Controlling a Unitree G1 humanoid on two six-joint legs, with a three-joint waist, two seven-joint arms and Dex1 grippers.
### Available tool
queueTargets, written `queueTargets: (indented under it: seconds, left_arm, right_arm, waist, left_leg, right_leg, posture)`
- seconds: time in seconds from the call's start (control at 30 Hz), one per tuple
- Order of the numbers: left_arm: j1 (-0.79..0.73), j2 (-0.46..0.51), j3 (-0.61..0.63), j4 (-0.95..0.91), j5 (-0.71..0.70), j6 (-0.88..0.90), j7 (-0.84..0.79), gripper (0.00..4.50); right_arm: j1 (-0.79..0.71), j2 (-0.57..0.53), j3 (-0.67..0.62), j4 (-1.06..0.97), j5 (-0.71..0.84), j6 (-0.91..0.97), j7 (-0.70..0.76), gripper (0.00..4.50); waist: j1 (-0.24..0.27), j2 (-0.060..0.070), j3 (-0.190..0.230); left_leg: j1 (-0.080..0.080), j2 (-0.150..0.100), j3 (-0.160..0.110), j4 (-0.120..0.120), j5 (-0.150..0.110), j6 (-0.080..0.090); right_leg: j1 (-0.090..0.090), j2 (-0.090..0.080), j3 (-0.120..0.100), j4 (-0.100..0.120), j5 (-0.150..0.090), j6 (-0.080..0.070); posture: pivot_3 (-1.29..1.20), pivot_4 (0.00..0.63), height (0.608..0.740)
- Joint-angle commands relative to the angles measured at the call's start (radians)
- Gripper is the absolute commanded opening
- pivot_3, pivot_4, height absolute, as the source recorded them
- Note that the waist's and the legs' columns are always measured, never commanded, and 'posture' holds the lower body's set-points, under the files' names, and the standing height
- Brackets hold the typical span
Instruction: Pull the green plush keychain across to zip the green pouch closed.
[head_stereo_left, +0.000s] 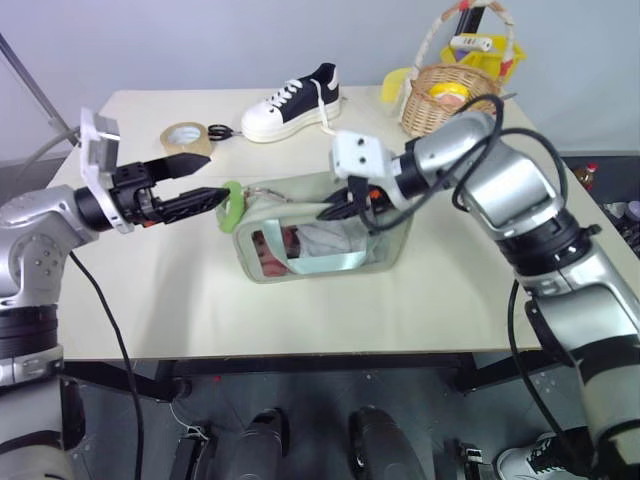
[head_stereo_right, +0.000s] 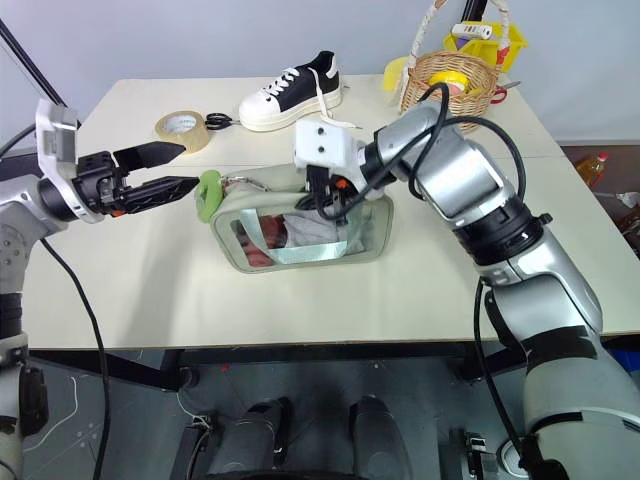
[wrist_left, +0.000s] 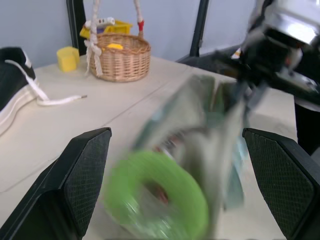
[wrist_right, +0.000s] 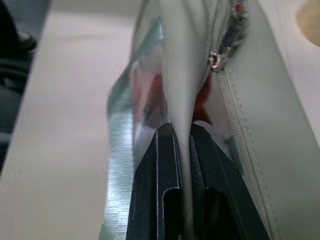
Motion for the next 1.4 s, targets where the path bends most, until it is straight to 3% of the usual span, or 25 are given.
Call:
queueTargets:
  seconds: [0.03,0.2,0.4,0.83,0.97,1.13,1.33,1.4]
  left_arm:
    - [-0.018,0.023,0.013,-0.006,-0.004,0.000,-0.013,4.50]
    - [-0.016,0.024,0.004,-0.009,0.002,0.000,-0.021,4.50]
    - [-0.015,0.023,-0.008,-0.006,0.008,-0.002,-0.031,4.50]
    - [-0.019,0.016,-0.023,-0.002,0.024,-0.010,-0.046,4.50]
    - [-0.007,0.019,-0.024,-0.016,0.020,-0.007,-0.048,4.50]
    - [0.004,0.024,-0.021,-0.024,0.020,-0.006,-0.048,4.50]
    - [0.005,0.027,-0.020,-0.026,0.023,-0.009,-0.048,4.50]
    - [0.004,0.027,-0.019,-0.022,0.026,-0.013,-0.048,4.50]
  right_arm:
    - [-0.004,0.004,-0.019,-0.054,-0.031,0.039,-0.017,0.03]
    - [-0.013,0.045,-0.027,-0.081,-0.031,0.225,-0.079,0.03]
    - [-0.043,0.088,-0.053,-0.109,-0.024,0.324,-0.127,0.03]
    - [-0.049,0.119,-0.057,-0.103,-0.018,0.381,-0.173,0.03]
    - [-0.030,0.103,-0.048,-0.116,-0.021,0.377,-0.172,1.61]
    - [-0.039,0.051,-0.096,-0.170,0.031,0.421,-0.133,4.28]
    - [-0.045,-0.117,-0.165,-0.287,0.116,0.467,-0.040,4.44]
    - [-0.003,-0.211,-0.173,-0.304,0.092,0.404,-0.017,4.44]
  waist:
    - [-0.002,0.000,0.000]
    - [-0.002,0.000,0.000]
    - [-0.004,0.000,0.000]
    - [-0.003,0.000,0.000]
    - [-0.003,0.000,0.000]
    - [0.006,0.000,0.000]
    - [0.010,0.000,0.000]
    - [0.010,0.000,0.000]
  left_leg:
    - [0.000,0.000,0.000,0.000,0.000,0.000]
    - [0.000,0.000,0.000,0.000,0.000,0.000]
    - [0.000,0.000,0.000,0.000,0.000,0.000]
    - [0.000,0.000,0.000,0.000,0.000,0.000]
    - [0.000,0.000,0.000,0.000,0.000,0.000]
    - [0.000,0.000,0.000,0.000,0.000,0.000]
    - [0.000,0.000,0.000,0.000,0.000,0.000]
    - [0.000,0.000,0.000,0.001,0.000,0.000]
  right_leg:
    - [0.000,0.000,0.000,0.000,0.000,0.000]
    - [0.000,0.000,0.000,0.000,0.000,0.000]
    - [0.000,0.000,0.000,0.000,0.000,0.000]
    - [0.000,-0.001,0.000,0.000,0.000,0.000]
    - [0.000,-0.001,0.000,0.000,0.000,0.000]
    - [0.000,-0.001,0.000,0.000,0.000,0.000]
    - [0.001,-0.002,0.000,-0.001,0.000,0.000]
    - [0.001,-0.002,0.000,-0.002,0.000,0.000]
  posture:
    - [0.00,0.150,0.695]
    - [0.00,0.150,0.695]
    - [0.00,0.150,0.695]
    - [0.00,0.150,0.695]
    - [0.00,0.150,0.695]
    - [0.00,0.150,0.695]
    - [0.00,0.150,0.695]
    - [0.00,0.150,0.695]
